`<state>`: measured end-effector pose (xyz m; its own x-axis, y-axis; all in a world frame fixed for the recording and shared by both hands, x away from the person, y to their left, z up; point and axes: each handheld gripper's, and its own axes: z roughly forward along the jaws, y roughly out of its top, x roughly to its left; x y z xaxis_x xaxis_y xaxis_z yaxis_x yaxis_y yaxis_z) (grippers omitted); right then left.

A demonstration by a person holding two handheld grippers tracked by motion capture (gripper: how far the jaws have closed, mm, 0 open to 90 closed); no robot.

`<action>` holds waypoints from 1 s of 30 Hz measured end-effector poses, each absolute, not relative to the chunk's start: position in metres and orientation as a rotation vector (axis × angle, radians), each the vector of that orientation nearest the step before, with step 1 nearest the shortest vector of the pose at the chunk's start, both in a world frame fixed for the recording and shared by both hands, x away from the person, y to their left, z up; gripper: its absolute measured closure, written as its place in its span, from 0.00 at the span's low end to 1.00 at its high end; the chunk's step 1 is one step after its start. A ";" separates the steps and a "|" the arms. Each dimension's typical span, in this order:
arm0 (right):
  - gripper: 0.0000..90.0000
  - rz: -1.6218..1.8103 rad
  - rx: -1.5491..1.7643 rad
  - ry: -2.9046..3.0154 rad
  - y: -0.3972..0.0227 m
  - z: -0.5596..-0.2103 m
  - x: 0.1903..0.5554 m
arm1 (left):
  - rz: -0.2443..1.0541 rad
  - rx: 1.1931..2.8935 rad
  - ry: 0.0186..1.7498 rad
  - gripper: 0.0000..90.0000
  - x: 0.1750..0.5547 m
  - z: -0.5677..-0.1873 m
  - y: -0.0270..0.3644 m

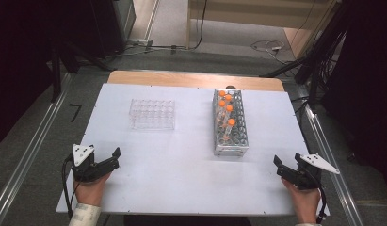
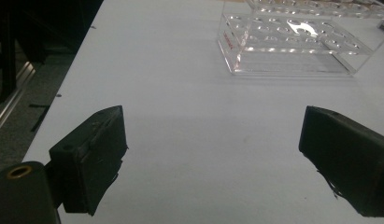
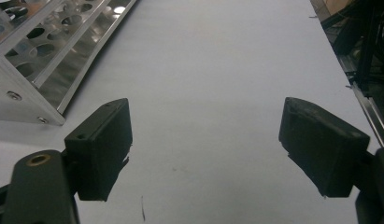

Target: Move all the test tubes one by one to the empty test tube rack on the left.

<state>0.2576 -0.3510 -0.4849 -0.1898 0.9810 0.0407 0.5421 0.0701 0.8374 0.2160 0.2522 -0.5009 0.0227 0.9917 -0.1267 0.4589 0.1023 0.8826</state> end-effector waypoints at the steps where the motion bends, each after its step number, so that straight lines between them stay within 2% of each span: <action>1: 0.18 1.007 1.516 1.791 -0.351 -0.485 0.258 | 0.818 1.476 1.558 0.09 0.216 -0.501 0.252; 16: 0.18 1.078 1.490 1.817 -0.340 -0.475 0.262 | 0.790 1.487 1.551 0.09 0.218 -0.501 0.250; 30: 0.20 1.128 1.399 1.885 -0.294 -0.466 0.281 | 0.766 1.478 1.553 0.10 0.219 -0.501 0.250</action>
